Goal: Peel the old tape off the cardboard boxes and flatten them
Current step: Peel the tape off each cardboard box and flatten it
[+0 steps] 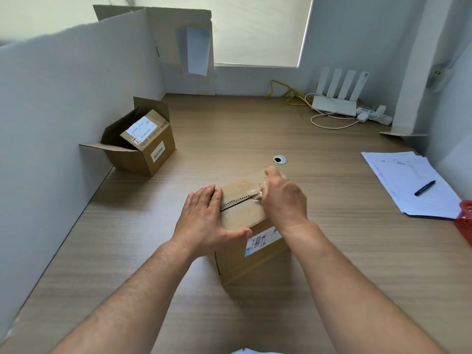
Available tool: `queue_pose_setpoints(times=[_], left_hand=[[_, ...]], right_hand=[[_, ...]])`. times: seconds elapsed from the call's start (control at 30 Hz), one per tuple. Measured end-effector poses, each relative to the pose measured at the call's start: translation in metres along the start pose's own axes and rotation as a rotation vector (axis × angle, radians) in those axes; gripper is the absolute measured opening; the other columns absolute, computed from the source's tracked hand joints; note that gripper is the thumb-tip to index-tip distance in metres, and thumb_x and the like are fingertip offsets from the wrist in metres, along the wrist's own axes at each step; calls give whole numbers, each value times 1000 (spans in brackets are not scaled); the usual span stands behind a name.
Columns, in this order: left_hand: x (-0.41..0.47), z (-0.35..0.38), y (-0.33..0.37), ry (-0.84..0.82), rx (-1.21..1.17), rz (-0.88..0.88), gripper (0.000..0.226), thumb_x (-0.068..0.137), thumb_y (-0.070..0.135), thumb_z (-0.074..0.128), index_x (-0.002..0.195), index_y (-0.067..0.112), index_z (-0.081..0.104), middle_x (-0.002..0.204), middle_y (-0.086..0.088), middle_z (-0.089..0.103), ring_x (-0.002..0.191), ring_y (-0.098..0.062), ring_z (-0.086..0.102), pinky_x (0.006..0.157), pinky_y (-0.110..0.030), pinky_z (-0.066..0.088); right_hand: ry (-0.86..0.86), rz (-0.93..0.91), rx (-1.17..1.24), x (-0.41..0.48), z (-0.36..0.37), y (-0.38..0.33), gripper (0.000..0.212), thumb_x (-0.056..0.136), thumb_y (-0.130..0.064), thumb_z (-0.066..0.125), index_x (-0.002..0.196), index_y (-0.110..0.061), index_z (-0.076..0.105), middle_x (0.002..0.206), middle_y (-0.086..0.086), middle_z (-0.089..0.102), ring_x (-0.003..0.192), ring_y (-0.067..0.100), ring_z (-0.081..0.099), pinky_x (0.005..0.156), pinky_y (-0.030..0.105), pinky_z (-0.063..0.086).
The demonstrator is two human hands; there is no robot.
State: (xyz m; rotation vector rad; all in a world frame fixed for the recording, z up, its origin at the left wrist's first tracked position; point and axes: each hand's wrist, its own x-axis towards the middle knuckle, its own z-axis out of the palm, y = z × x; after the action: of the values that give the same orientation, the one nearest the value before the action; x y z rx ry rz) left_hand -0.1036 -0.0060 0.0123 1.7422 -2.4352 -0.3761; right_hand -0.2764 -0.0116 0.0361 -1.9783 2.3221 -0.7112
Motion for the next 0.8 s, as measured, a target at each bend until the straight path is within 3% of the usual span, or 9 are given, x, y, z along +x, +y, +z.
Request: queue_pose_setpoints(times=[0.13,0.23,0.33,0.4,0.5,0.57,0.7,0.8], left_hand=[[0,0,-1,6,-2,5,132,51,96,25,154,16,0,161,0,-2,146,-12,-8,115,-32,-12],[2,1,-2,10,-5,2,133,50,96,23,154,17,0,161,0,-2,146,-13,-8,115,-32,-12],[4,2,-3,1,2,-1,128,57,95,30,154,16,1,161,-1,-2,146,-14,-7,116,-33,-11],[4,3,-4,6,5,-3,125,61,93,36,154,16,1,161,-1,-1,146,-14,-7,115,-33,-11],[4,4,-4,16,8,1,125,61,93,36,154,16,1,161,0,-1,146,-14,-6,116,-34,-10],[4,4,-6,18,3,-1,125,61,93,35,154,17,1,161,0,-1,146,-14,-6,116,-34,-9],[2,6,-13,24,-4,-12,126,61,93,36,154,17,0,161,1,-1,146,-14,-6,116,-33,-10],[-3,9,-21,-6,-15,-4,125,62,92,41,154,17,1,160,1,1,145,-14,-5,116,-33,-8]], right_hand=[[27,41,-5,3,-4,12,17,99,-27,44,105,-15,54,96,8,64,83,27,57,64,29,33],[-18,-1,-42,2,-1,13,37,99,-43,39,110,-15,60,106,8,55,94,26,57,68,28,35],[-70,5,-116,-1,0,10,55,85,-65,48,111,-17,57,109,7,51,98,24,55,71,30,38],[-43,-34,-134,-4,4,6,48,86,-57,54,112,-17,54,110,6,53,99,23,56,72,31,41],[44,-134,-130,-5,8,0,20,95,-26,48,109,-16,58,106,5,59,92,25,60,65,29,37],[70,-114,-75,-3,8,0,19,96,-18,44,104,-15,60,100,5,64,86,28,62,64,29,39],[6,191,363,6,5,1,21,92,-13,52,112,-14,57,99,7,66,93,27,61,73,32,45],[-97,418,684,16,7,7,27,87,-4,55,113,-14,52,99,2,59,91,18,56,66,25,40]])
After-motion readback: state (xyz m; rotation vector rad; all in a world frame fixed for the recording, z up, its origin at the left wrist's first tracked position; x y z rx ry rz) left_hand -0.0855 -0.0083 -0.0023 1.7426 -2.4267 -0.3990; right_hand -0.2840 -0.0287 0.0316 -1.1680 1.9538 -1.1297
